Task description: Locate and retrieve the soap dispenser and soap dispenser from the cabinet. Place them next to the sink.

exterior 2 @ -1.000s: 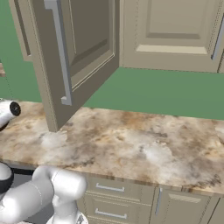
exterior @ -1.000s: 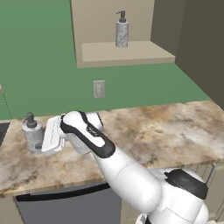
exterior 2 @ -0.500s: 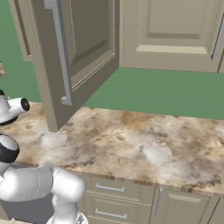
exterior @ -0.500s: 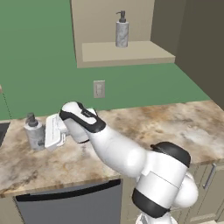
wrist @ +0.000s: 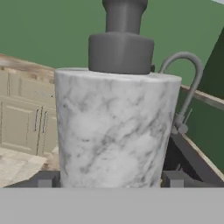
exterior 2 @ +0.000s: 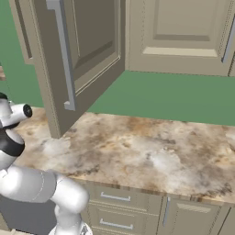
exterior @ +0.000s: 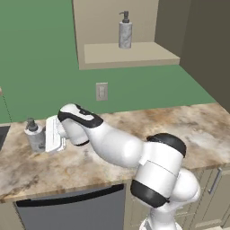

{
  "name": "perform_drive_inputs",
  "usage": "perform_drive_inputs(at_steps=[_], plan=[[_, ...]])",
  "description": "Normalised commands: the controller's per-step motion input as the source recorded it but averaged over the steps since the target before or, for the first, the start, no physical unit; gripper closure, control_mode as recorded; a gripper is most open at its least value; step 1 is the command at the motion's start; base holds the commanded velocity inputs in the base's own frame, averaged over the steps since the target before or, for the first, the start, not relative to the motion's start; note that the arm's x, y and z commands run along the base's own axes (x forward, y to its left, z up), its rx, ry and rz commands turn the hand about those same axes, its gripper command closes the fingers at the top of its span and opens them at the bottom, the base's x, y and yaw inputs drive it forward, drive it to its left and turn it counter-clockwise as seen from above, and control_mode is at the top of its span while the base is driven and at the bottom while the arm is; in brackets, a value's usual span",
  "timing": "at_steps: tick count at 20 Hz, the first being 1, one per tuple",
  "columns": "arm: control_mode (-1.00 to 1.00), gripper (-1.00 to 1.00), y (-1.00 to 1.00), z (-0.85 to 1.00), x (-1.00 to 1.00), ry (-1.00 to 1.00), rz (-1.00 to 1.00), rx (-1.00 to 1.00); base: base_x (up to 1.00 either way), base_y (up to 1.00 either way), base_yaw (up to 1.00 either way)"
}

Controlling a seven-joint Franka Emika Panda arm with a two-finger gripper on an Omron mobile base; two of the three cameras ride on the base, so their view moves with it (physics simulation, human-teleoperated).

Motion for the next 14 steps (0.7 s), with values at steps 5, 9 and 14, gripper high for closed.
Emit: perform_drive_inputs(at_steps=[5, 9, 14], plan=[[-1.00, 1.00, 0.15, -0.16, 0.23, -0.02, -0.09, 0.02, 0.00, 0.00, 0.00], [-1.00, 1.00, 0.22, -0.15, 0.28, 0.06, -0.10, -0.01, 0.00, 0.00, 0.00], [-1.00, 1.00, 0.27, -0.17, 0.26, 0.01, -0.07, -0.02, 0.00, 0.00, 0.00]])
